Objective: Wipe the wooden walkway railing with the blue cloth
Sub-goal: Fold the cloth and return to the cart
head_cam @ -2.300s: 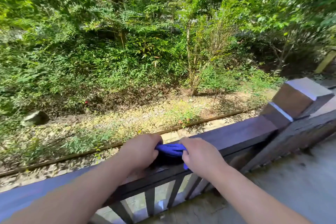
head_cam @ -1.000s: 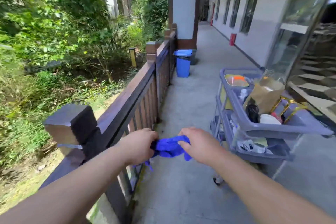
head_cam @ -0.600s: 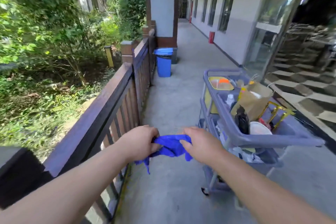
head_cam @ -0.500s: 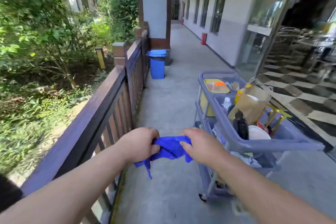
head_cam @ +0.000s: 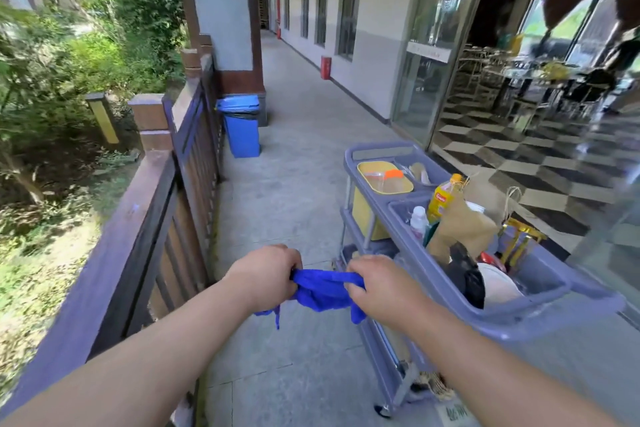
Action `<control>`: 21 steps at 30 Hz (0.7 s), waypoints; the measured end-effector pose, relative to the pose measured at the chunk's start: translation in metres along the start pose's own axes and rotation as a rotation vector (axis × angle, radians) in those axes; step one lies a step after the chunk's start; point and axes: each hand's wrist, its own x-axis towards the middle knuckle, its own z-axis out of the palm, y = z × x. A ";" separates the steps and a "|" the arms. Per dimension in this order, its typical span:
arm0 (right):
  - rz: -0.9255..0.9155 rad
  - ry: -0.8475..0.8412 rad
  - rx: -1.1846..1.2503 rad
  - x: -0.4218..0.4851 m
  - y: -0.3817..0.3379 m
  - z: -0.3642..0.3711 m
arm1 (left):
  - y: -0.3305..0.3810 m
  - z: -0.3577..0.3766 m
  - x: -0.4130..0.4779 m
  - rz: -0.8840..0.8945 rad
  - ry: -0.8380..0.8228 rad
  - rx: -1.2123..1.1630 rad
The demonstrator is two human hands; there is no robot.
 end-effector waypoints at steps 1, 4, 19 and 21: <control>0.012 0.009 -0.004 0.013 0.003 0.000 | -0.007 -0.002 0.014 0.010 0.000 0.003; 0.038 0.053 -0.007 0.051 0.014 0.001 | -0.024 -0.007 0.056 0.036 0.014 0.000; 0.154 0.114 0.041 0.277 0.143 0.005 | -0.074 -0.008 0.341 0.117 -0.054 0.050; 0.189 0.118 0.035 0.304 0.161 0.000 | -0.076 -0.009 0.381 0.148 -0.068 0.050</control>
